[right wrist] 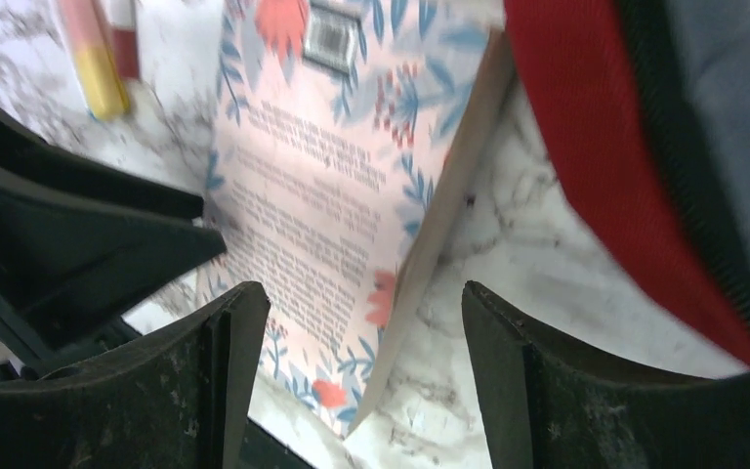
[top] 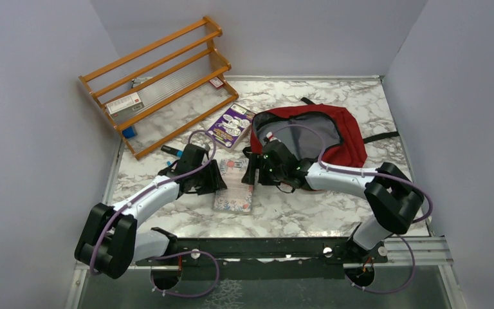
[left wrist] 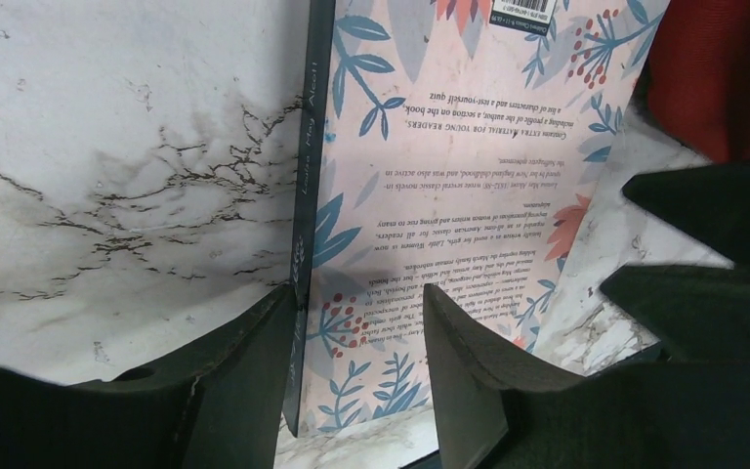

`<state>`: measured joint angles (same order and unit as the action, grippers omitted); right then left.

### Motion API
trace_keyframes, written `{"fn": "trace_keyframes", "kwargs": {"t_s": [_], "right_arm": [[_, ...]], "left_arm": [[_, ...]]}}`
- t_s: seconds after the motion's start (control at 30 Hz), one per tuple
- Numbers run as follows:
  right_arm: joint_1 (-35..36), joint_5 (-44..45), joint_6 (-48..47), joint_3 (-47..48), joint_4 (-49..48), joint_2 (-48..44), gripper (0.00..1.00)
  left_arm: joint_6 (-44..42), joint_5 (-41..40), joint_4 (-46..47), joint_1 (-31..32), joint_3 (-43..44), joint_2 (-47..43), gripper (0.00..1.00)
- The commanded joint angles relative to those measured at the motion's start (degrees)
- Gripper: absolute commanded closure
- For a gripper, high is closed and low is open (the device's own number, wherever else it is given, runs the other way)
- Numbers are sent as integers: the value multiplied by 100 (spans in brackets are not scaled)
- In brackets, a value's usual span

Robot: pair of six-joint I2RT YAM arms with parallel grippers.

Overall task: Pack the student bag
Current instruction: Pick up the book from the center of the board.

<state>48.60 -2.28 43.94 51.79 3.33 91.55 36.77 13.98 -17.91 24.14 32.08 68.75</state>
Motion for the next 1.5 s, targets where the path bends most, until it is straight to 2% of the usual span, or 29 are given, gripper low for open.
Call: {"fn": "trace_keyframes", "kwargs": {"t_s": [0.0,0.3,0.47,0.53,0.63,0.73,0.87,0.9,0.93,1.0,1.2,1.47], "right_arm": [[326,153,797,-267,342,51,22],[506,210,1319,-315,-37,605,22],[506,568,1474,-345,64,997,31],[507,655,1496,-439,97,1141,38],[503,703,1574,-652,5,1248,56],[502,790,1615,-836,-24,1224,73],[459,825,1622,-1024,-58,1168,98],[410,757,1630,-1076,-98,1183,99],[356,666,1639,-1142,-181,1203,99],[239,465,1662,-1307,-430,1244,99],[-158,-145,1636,-1632,-868,1478,99],[-291,-263,1629,-1875,-982,1519,100]], "left_arm": [[-138,100,268,29,107,104,47],[-275,356,504,25,-14,104,47],[-280,317,544,21,-89,81,47],[-261,270,543,16,-135,27,47],[-208,221,572,5,-218,-68,45],[-184,217,619,-5,-283,-124,37],[-146,339,761,-47,-362,-180,31],[-130,375,808,-50,-386,-198,29],[-108,415,863,-56,-412,-211,20],[-72,491,917,-59,-457,-229,14],[93,515,931,-67,-668,-290,11],[269,820,1122,-98,-850,-405,12]]}}
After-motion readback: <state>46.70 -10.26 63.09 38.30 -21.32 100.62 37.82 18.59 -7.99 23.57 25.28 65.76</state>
